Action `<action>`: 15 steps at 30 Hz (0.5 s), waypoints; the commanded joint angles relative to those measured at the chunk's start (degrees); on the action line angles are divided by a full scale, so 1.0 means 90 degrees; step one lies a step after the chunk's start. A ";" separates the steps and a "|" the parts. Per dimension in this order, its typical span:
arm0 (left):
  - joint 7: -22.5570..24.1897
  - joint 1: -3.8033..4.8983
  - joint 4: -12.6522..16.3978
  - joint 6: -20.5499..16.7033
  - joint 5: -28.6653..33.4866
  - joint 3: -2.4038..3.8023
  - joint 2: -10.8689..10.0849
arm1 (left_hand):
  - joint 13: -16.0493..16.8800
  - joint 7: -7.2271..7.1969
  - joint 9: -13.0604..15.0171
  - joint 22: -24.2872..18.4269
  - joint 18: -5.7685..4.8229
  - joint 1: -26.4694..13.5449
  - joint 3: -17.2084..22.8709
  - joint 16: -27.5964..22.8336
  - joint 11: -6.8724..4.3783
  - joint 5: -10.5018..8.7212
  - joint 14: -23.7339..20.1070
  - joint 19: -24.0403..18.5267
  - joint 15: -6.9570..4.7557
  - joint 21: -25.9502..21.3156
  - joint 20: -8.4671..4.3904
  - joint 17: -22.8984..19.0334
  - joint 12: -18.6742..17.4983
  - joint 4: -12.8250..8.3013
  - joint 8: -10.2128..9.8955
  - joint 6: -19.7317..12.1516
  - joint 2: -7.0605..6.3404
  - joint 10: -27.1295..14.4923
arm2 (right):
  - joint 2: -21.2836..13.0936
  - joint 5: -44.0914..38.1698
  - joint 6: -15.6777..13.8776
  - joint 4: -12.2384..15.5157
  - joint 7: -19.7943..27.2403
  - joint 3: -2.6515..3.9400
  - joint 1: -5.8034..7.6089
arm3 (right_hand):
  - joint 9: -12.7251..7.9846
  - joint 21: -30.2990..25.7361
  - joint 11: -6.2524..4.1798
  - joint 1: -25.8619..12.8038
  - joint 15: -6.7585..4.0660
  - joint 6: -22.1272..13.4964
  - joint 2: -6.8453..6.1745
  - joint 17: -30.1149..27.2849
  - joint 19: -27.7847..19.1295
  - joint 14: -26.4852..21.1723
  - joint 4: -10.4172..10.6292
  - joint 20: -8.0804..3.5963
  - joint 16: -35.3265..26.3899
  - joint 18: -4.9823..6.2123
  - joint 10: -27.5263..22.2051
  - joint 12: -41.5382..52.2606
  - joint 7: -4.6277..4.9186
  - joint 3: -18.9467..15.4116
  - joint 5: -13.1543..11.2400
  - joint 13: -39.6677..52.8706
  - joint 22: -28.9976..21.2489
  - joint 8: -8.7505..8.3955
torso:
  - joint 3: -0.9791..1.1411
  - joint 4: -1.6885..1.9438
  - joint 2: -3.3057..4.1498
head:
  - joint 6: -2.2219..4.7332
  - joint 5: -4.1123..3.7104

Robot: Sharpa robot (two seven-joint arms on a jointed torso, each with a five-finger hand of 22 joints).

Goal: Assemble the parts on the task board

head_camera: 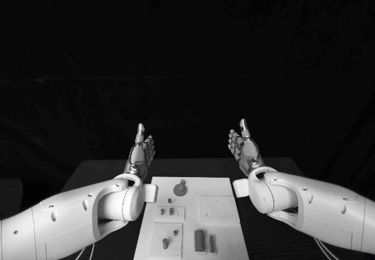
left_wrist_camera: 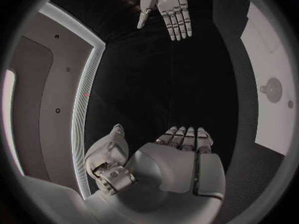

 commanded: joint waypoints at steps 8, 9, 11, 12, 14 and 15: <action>0.0423 -0.0036 0.0164 -0.0813 -0.0040 0.0026 -0.0032 | -0.0008 0.0001 -0.0010 -0.0011 -0.0100 -0.0046 -0.0031 -0.0022 0.0000 -0.0030 -0.0023 -0.0022 -0.0001 -0.0022 0.0000 -0.0006 -0.0043 -0.0007 -0.0043 -0.0033 -0.0002 -0.0034 | -0.0206 0.0612 -0.1220 0.0596 0.0637 -0.0017 -0.0060 | -0.0005 -0.0022 0.0000 -0.0037 -0.0002 -0.0029 0.0000 -0.0006 -0.0030 -0.0030 0.0001 0.0002 -0.0022 -0.0088 -0.0023 -0.0022 0.0001 -0.0028 -0.0023 -0.0005 -0.0005 -0.0022 | -0.0003 0.0005 -0.0003 | 0.0000 -0.0001; 0.0423 -0.0036 0.0164 -0.0813 -0.0040 0.0026 -0.0032 | -0.0008 0.0001 -0.0010 -0.0011 -0.0100 -0.0046 -0.0031 -0.0022 0.0000 -0.0030 -0.0023 -0.0022 -0.0001 -0.0022 0.0000 -0.0006 -0.0043 -0.0007 -0.0043 -0.0033 -0.0002 -0.0034 | -0.0206 0.0612 -0.1220 0.0596 0.0637 -0.0017 -0.0060 | -0.0005 -0.0022 0.0000 -0.0037 -0.0002 -0.0029 0.0000 -0.0006 -0.0030 -0.0030 0.0001 0.0002 -0.0022 -0.0088 -0.0023 -0.0022 0.0001 -0.0028 -0.0023 -0.0005 -0.0005 -0.0022 | -0.0003 0.0005 -0.0003 | 0.0000 -0.0001; 0.0423 -0.0036 0.0164 -0.0813 -0.0040 0.0026 -0.0032 | -0.0008 0.0001 -0.0010 -0.0011 -0.0100 -0.0046 -0.0031 -0.0022 0.0000 -0.0030 -0.0023 -0.0022 -0.0001 -0.0022 0.0000 -0.0006 -0.0043 -0.0007 -0.0043 -0.0033 -0.0002 -0.0034 | -0.0206 0.0612 -0.1220 0.0596 0.0637 -0.0017 -0.0060 | -0.0005 -0.0022 0.0000 -0.0037 -0.0002 -0.0029 0.0000 -0.0006 -0.0030 -0.0030 0.0001 0.0002 -0.0022 -0.0088 -0.0023 -0.0022 0.0001 -0.0028 -0.0023 -0.0005 -0.0005 -0.0022 | -0.0003 0.0005 -0.0003 | 0.0000 -0.0001; 0.0423 -0.0036 0.0164 -0.0813 -0.0040 0.0026 -0.0032 | -0.0008 0.0001 -0.0010 -0.0011 -0.0100 -0.0046 -0.0031 -0.0022 0.0000 -0.0030 -0.0023 -0.0022 -0.0001 -0.0022 0.0000 -0.0006 -0.0043 -0.0007 -0.0043 -0.0033 -0.0002 -0.0034 | -0.0206 0.0612 -0.1220 0.0596 0.0637 -0.0017 -0.0060 | -0.0005 -0.0022 0.0000 -0.0037 -0.0002 -0.0029 0.0000 -0.0006 -0.0030 -0.0030 0.0001 0.0002 -0.0022 -0.0088 -0.0023 -0.0022 0.0001 -0.0028 -0.0023 -0.0005 -0.0005 -0.0022 | -0.0003 0.0005 -0.0003 | 0.0000 -0.0001; 0.0423 -0.0036 0.0164 -0.0813 -0.0040 0.0026 -0.0032 | -0.0008 0.0001 -0.0010 -0.0011 -0.0100 -0.0046 -0.0031 -0.0022 0.0000 -0.0030 -0.0023 -0.0022 -0.0001 -0.0022 0.0000 -0.0006 -0.0043 -0.0007 -0.0043 -0.0033 -0.0002 -0.0034 | -0.0206 0.0612 -0.1220 0.0596 0.0637 -0.0017 -0.0060 | -0.0005 -0.0022 0.0000 -0.0037 -0.0002 -0.0029 0.0000 -0.0006 -0.0030 -0.0030 0.0001 0.0002 -0.0022 -0.0088 -0.0023 -0.0022 0.0001 -0.0028 -0.0023 -0.0005 -0.0005 -0.0022 | -0.0003 0.0005 -0.0003 | 0.0000 -0.0001; 0.0423 -0.0036 0.0164 -0.0813 -0.0040 0.0026 -0.0032 | -0.0008 0.0001 -0.0010 -0.0011 -0.0100 -0.0046 -0.0031 -0.0022 0.0000 -0.0030 -0.0023 -0.0022 -0.0001 -0.0022 0.0000 -0.0006 -0.0043 -0.0007 -0.0043 -0.0033 -0.0002 -0.0034 | -0.0206 0.0612 -0.1220 0.0596 0.0637 -0.0017 -0.0060 | -0.0005 -0.0022 0.0000 -0.0037 -0.0002 -0.0029 0.0000 -0.0006 -0.0030 -0.0030 0.0001 0.0002 -0.0022 -0.0088 -0.0023 -0.0022 0.0001 -0.0028 -0.0023 -0.0005 -0.0005 -0.0022 | -0.0003 0.0005 -0.0003 | 0.0000 -0.0001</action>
